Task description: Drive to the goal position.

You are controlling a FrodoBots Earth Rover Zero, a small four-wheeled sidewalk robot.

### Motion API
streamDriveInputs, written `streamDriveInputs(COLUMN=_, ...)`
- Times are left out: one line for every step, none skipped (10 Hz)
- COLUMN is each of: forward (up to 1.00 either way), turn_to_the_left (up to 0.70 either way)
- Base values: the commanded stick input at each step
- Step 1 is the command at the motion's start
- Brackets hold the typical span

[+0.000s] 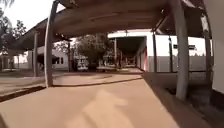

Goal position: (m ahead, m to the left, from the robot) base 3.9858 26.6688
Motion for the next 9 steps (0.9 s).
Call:
streamDriveInputs(forward=0.7, turn_to_the_left=0.0)
streamDriveInputs(forward=0.7, turn_to_the_left=0.08)
streamDriveInputs(forward=0.7, turn_to_the_left=0.35)
streamDriveInputs(forward=0.7, turn_to_the_left=0.35)
streamDriveInputs(forward=0.7, turn_to_the_left=0.35)
streamDriveInputs(forward=0.7, turn_to_the_left=0.23)
streamDriveInputs(forward=0.7, turn_to_the_left=0.0)
streamDriveInputs(forward=0.7, turn_to_the_left=0.0)
streamDriveInputs(forward=0.7, turn_to_the_left=0.0)
